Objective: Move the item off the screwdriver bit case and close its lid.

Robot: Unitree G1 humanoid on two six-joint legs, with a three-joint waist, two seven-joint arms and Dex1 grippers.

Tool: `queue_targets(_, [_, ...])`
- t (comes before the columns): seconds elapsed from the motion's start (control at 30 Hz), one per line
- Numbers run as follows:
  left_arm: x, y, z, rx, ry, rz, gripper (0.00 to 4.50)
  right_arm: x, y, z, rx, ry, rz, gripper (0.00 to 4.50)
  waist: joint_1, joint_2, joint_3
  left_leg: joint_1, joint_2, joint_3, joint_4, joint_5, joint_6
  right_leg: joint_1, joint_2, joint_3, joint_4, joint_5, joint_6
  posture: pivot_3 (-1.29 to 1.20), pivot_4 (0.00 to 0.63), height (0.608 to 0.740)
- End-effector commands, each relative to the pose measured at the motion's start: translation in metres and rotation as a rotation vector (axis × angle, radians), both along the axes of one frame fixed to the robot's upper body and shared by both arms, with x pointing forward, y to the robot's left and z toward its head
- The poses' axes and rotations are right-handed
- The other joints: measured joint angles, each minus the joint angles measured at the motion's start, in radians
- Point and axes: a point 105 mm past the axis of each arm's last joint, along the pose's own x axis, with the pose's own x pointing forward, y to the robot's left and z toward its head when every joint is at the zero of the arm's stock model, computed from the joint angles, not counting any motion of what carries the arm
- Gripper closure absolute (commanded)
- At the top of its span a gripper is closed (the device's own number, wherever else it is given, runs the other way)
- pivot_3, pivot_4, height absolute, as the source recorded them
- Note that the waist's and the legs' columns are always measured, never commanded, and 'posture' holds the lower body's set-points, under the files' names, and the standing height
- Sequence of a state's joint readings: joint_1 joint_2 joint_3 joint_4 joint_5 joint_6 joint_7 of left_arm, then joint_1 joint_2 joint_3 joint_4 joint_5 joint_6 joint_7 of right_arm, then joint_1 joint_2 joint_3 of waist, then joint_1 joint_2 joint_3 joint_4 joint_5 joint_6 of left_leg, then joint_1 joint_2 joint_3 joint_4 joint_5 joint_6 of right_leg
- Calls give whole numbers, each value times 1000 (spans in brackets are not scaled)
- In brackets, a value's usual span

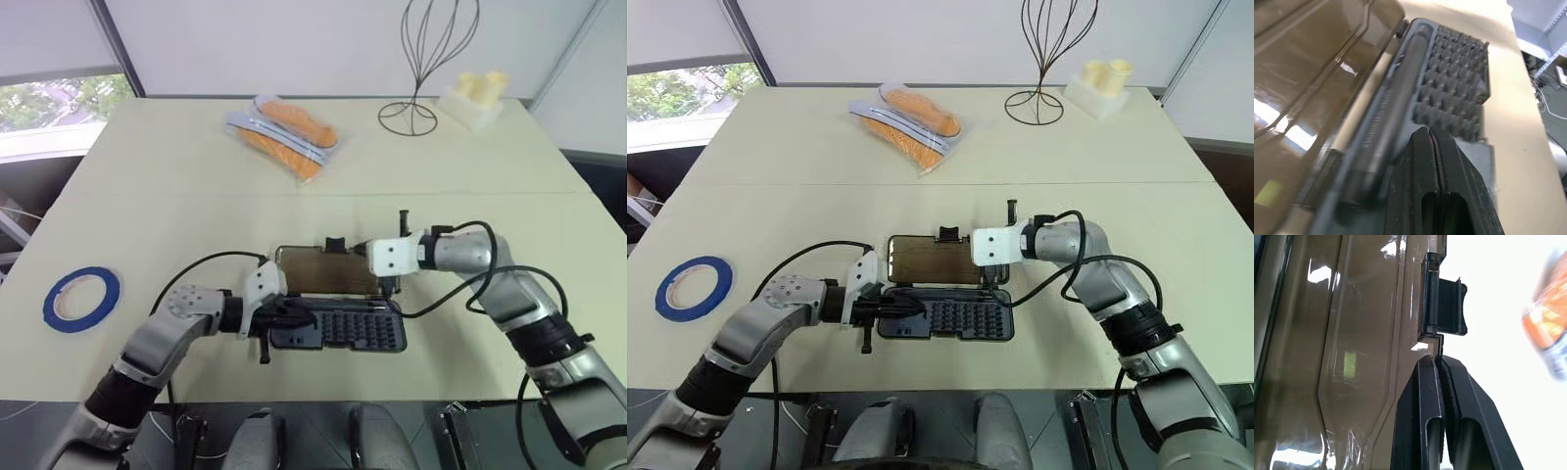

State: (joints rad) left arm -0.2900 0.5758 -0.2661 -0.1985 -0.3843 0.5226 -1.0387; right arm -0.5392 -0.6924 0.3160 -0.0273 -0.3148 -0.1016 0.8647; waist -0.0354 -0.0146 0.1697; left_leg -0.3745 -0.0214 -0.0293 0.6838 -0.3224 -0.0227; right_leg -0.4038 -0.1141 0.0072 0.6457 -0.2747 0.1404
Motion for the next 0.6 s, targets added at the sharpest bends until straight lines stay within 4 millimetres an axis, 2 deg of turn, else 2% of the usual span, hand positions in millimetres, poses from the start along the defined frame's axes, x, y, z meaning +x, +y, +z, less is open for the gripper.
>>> queue_targets(0.03, [11, 3, 15, -44, -40, 42, 4500, -8, 9, 14, 4, -119, 41, 4453, 0, 0, 0, 0, 0, 0, 0, 0, 0, 0, 0, 0, 0, 0, 0, 0, 150, 740])
queue_targets(0.17, [23, 6, 27, -94, -52, 91, 4500, -10, 12, 15, 7, -162, 42, 4453, 0, 0, 0, 0, 0, 0, 0, 0, 0, 0, 0, 0, 0, 0, 0, 0, 150, 740])
queue_targets(0.4, [38, 5, 68, -197, -113, 120, 4500, -7, 10, 14, -2, -177, 29, 4453, 1, 0, 0, 0, 0, 0, 0, 0, 0, 0, 0, 0, 0, 0, 0, 0, 150, 740])
queue_targets(0.5, [37, 3, 107, -291, -158, 89, 4500, -7, 10, 11, -9, -174, 33, 4453, 1, -1, 0, 0, 0, 0, 0, 0, 0, 0, 0, 0, 0, 0, 0, 0, 150, 740])
queue_targets(0.6, [46, 9, 132, -364, -183, 136, 4500, -6, 10, 10, -8, -170, 28, 4453, 1, -1, 0, 0, 0, 0, 0, 0, 0, 0, 0, 0, 0, 0, 0, 0, 150, 740])
